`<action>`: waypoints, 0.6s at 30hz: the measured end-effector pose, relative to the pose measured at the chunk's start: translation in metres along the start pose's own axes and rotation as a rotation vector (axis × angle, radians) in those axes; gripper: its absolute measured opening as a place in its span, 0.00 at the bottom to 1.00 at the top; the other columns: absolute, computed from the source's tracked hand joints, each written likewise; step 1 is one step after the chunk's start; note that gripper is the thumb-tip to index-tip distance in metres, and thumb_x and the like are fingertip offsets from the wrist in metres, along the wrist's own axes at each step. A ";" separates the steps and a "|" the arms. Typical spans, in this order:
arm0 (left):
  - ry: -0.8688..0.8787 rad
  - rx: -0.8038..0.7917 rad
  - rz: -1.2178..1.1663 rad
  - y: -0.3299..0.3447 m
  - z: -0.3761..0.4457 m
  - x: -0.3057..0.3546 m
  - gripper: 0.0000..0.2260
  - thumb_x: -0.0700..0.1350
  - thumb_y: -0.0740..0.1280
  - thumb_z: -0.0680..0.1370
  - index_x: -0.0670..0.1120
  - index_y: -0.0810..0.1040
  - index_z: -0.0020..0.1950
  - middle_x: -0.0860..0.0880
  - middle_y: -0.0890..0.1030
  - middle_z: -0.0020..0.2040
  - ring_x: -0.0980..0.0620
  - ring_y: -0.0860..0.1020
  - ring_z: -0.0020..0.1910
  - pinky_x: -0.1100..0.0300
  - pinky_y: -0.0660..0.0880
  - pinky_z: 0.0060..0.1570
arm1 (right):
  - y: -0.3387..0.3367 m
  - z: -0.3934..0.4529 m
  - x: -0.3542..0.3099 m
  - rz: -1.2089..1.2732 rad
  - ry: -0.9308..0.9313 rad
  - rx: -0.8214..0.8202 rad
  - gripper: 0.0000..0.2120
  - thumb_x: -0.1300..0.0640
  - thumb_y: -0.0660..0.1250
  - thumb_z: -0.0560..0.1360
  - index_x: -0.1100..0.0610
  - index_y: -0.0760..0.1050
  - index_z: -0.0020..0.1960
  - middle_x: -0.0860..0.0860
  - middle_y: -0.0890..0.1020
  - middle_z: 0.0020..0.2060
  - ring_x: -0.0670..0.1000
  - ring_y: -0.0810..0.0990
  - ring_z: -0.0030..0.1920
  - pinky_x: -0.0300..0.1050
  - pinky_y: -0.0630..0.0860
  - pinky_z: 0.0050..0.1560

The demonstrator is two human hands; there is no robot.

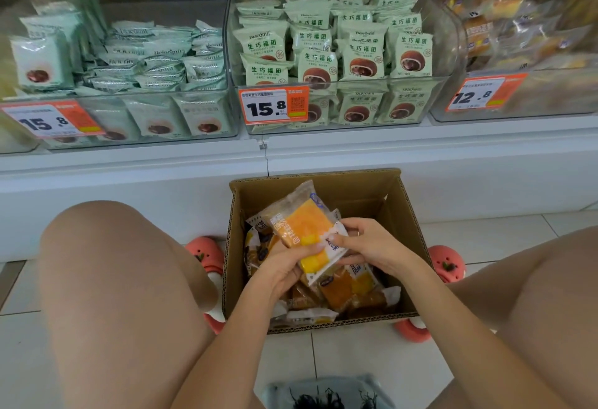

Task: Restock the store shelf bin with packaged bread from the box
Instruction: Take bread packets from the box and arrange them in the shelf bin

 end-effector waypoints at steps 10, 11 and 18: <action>0.119 0.046 -0.251 0.007 -0.008 0.024 0.11 0.31 0.66 0.75 0.40 0.76 0.55 0.44 0.85 0.42 0.49 0.84 0.39 0.57 0.81 0.32 | -0.003 -0.017 -0.010 0.359 -0.085 0.310 0.06 0.61 0.65 0.78 0.63 0.77 0.51 0.58 0.84 0.46 0.53 0.85 0.44 0.41 0.82 0.40; 0.113 0.056 -0.281 0.007 -0.009 0.022 0.10 0.32 0.66 0.75 0.40 0.76 0.55 0.44 0.85 0.41 0.49 0.84 0.39 0.57 0.80 0.32 | 0.001 -0.016 -0.007 0.436 -0.058 0.299 0.05 0.61 0.64 0.78 0.63 0.76 0.50 0.58 0.84 0.46 0.53 0.85 0.44 0.42 0.81 0.39; 0.139 0.054 -0.287 0.021 -0.025 0.041 0.12 0.33 0.68 0.73 0.40 0.77 0.56 0.43 0.85 0.43 0.48 0.84 0.40 0.55 0.81 0.33 | 0.008 -0.022 -0.033 0.510 -0.084 0.134 0.10 0.53 0.64 0.78 0.57 0.73 0.56 0.58 0.83 0.51 0.56 0.83 0.51 0.53 0.80 0.51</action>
Point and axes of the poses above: each hand's wrist, its own z-axis towards the middle knuckle, its own y-axis out of the palm, x = y × z, the point moved 8 cm from there along z, towards the middle knuckle
